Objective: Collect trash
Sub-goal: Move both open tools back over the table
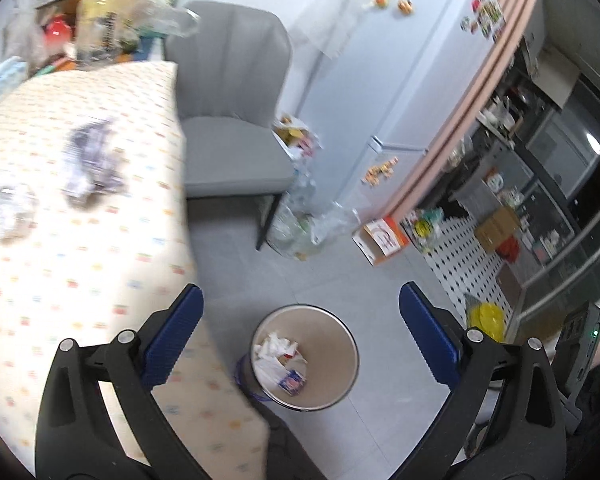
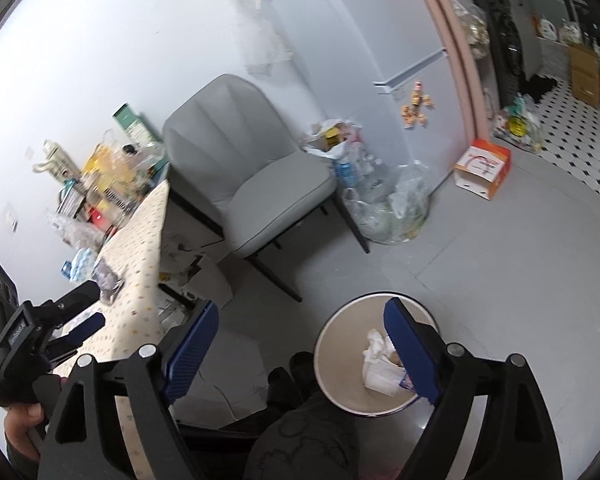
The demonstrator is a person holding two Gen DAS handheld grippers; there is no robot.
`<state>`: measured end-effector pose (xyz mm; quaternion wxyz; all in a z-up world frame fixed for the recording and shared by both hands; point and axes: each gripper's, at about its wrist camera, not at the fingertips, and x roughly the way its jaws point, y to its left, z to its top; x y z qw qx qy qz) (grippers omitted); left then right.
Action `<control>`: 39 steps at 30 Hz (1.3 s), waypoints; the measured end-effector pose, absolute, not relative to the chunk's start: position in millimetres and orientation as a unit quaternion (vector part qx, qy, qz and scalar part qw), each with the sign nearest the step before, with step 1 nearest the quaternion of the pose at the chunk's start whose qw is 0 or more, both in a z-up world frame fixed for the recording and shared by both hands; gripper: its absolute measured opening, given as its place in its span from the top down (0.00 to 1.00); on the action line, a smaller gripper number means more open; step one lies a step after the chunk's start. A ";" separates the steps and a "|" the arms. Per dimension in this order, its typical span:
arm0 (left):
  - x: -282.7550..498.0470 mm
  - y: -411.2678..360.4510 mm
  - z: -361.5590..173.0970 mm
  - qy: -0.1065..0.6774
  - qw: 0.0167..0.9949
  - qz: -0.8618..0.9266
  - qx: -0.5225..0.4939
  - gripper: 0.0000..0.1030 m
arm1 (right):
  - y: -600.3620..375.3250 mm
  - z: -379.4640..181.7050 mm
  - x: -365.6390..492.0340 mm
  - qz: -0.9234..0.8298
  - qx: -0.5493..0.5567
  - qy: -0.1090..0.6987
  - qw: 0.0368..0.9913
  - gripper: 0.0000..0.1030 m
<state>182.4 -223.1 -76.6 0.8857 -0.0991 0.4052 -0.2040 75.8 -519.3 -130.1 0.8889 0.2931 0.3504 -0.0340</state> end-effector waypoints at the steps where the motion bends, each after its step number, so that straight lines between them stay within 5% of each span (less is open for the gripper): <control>1: 181.7 -214.8 -73.7 0.401 0.888 -0.199 -0.102 0.06 | -511.4 -127.1 78.8 -0.028 0.290 0.351 0.890 0.18; 28: 139.7 -13.8 -82.9 0.371 0.900 -0.094 -0.209 0.06 | -343.5 -66.7 114.1 0.062 0.175 0.353 0.917 0.12; 39: 124.7 41.6 -96.1 0.378 0.893 -0.053 -0.237 0.15 | -279.5 -62.1 128.0 0.118 0.152 0.353 0.916 0.09</control>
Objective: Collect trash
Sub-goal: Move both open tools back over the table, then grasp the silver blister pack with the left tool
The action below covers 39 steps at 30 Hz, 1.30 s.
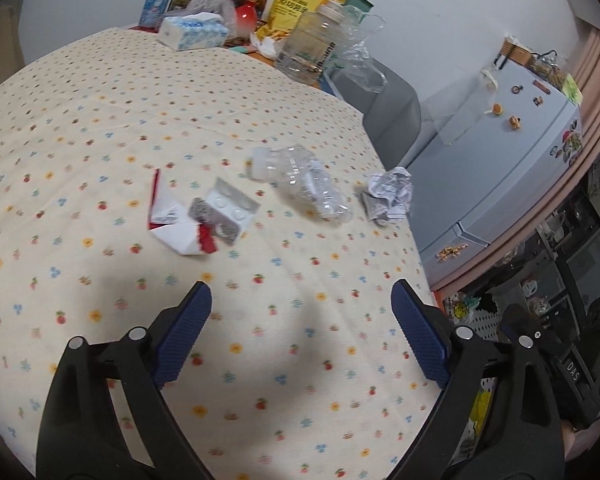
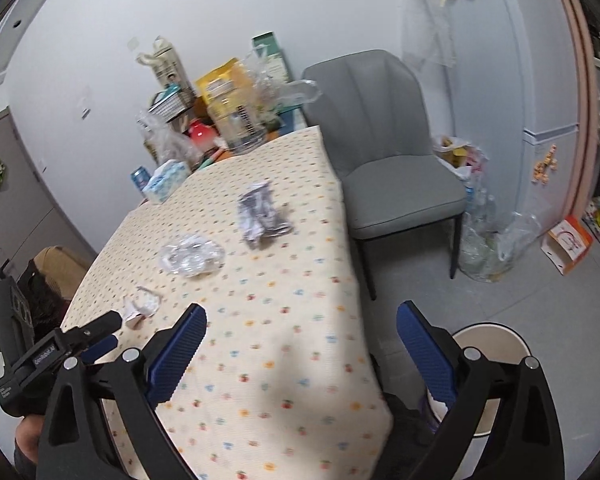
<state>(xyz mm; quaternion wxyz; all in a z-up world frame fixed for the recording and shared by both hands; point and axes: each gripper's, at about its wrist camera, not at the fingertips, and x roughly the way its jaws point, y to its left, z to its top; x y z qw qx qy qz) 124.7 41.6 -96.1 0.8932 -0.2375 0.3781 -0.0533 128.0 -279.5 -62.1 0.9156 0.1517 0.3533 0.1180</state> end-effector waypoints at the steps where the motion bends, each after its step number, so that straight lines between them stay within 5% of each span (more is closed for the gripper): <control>1: 123.9 44.6 -98.6 0.381 0.891 -0.051 -0.240 0.16 | -275.9 -62.5 128.5 0.121 0.151 0.354 0.915 0.09; 23: 150.5 55.8 -122.9 0.396 0.878 -0.047 -0.265 0.45 | -274.0 -80.3 143.5 0.120 0.158 0.371 0.907 0.09; 39: 191.8 63.8 -120.4 0.393 0.892 0.021 -0.221 0.45 | -255.1 -79.6 169.9 0.136 0.148 0.378 0.903 0.09</control>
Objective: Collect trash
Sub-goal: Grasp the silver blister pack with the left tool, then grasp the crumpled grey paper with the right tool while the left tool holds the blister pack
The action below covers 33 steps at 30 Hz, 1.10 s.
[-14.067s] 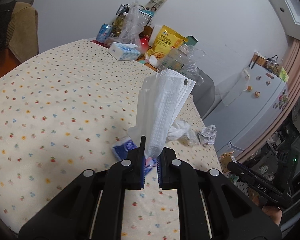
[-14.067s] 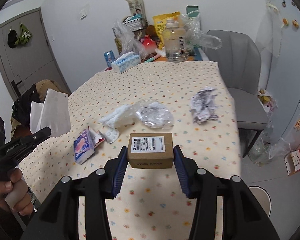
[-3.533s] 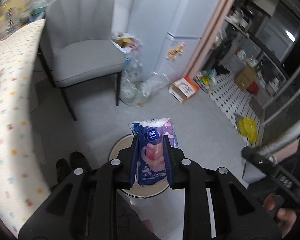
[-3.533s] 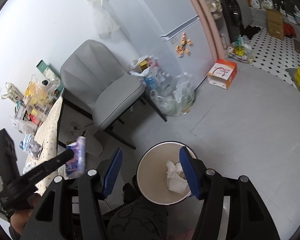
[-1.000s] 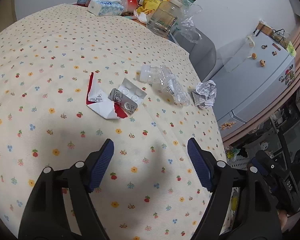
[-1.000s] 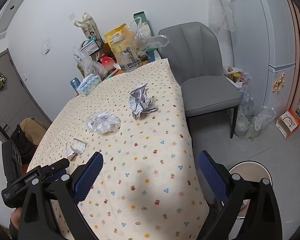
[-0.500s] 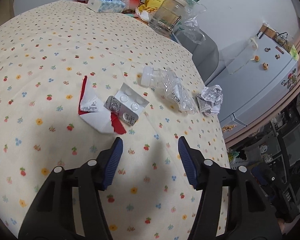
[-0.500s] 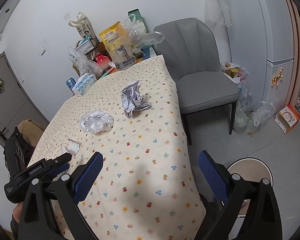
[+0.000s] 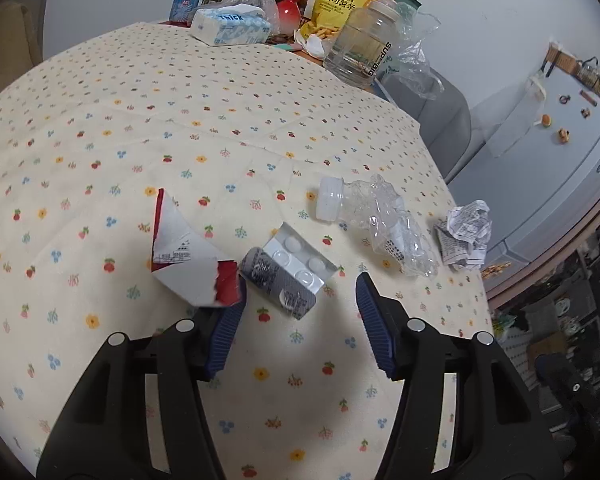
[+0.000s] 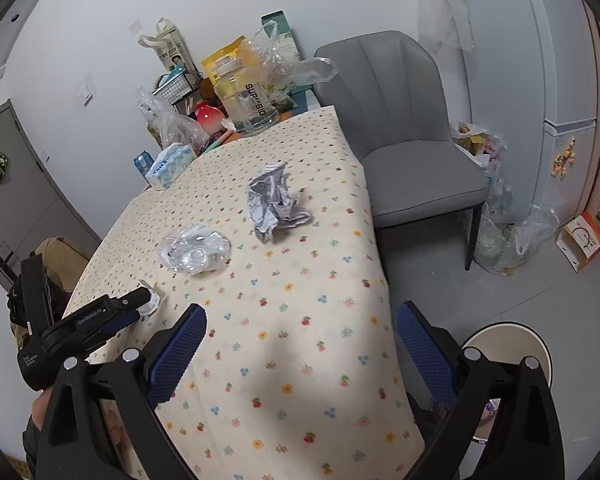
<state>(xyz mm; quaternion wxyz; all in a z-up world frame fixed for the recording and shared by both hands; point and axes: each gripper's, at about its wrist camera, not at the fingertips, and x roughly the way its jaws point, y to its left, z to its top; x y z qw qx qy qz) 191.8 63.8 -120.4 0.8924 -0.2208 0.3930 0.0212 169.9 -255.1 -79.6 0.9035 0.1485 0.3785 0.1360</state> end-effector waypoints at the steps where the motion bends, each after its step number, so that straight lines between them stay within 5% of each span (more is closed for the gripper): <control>1: 192.8 63.6 -120.2 0.394 0.893 0.024 -0.219 0.46 | -251.2 -78.2 172.3 0.139 0.146 0.378 0.904 0.09; 3: 196.3 63.1 -120.9 0.400 0.891 0.031 -0.211 0.74 | -242.9 -76.2 177.9 0.147 0.138 0.378 0.904 0.09; 4: 197.0 63.2 -122.0 0.403 0.889 0.027 -0.214 0.75 | -237.3 -75.3 181.3 0.151 0.133 0.379 0.903 0.09; 30: 150.6 138.3 -86.3 0.332 0.904 0.070 -0.260 0.75 | -157.0 -79.0 289.0 0.136 0.016 0.390 0.911 0.10; 33: 147.4 148.9 -87.8 0.331 0.902 0.082 -0.265 0.75 | -153.1 -86.4 296.2 0.132 0.006 0.399 0.908 0.23</control>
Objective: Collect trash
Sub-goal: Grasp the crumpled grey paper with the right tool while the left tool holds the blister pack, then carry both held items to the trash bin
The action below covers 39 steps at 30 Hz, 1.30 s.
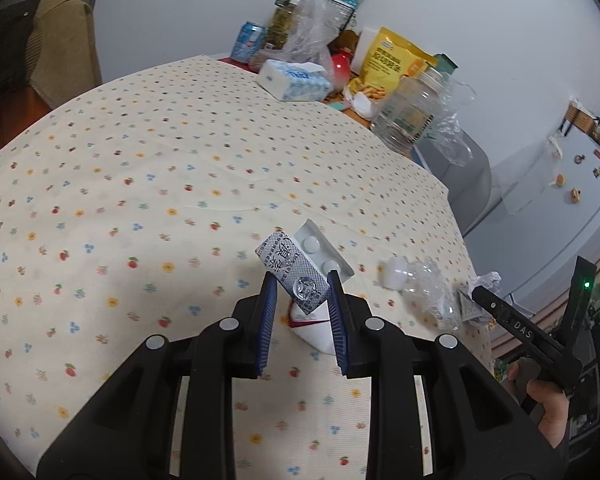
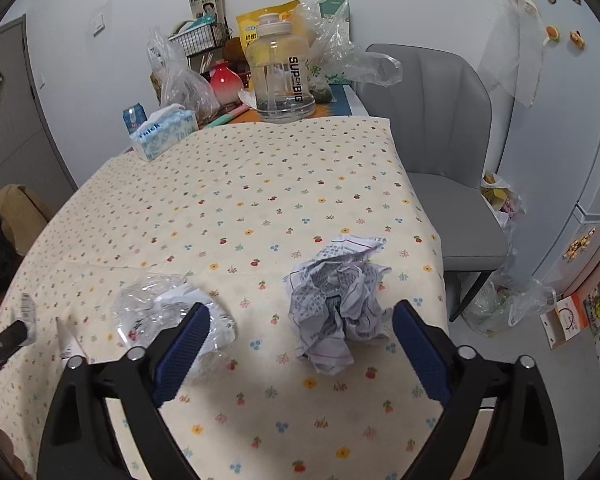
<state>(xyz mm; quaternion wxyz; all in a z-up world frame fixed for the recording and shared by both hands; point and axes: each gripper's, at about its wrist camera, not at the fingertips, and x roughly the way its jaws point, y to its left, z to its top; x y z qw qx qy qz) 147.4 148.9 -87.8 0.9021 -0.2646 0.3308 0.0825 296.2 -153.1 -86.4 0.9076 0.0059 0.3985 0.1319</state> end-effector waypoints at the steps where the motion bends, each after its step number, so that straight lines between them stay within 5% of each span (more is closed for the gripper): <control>1: 146.6 152.3 -88.2 0.331 0.902 0.086 -0.265 0.75 | -152.5 -89.9 297.9 0.135 0.006 0.408 0.903 0.44; 2: 145.1 156.3 -88.9 0.331 0.901 0.091 -0.266 0.75 | -152.6 -92.7 298.0 0.139 0.007 0.418 0.898 0.71; 7: 138.7 163.7 -92.0 0.330 0.898 0.102 -0.273 0.75 | -155.6 -86.6 283.2 0.154 0.012 0.415 0.897 0.81; 39: 138.4 53.3 -73.0 0.337 0.914 0.008 -0.227 0.75 | -274.8 -38.9 165.5 0.132 0.105 0.357 0.919 0.82</control>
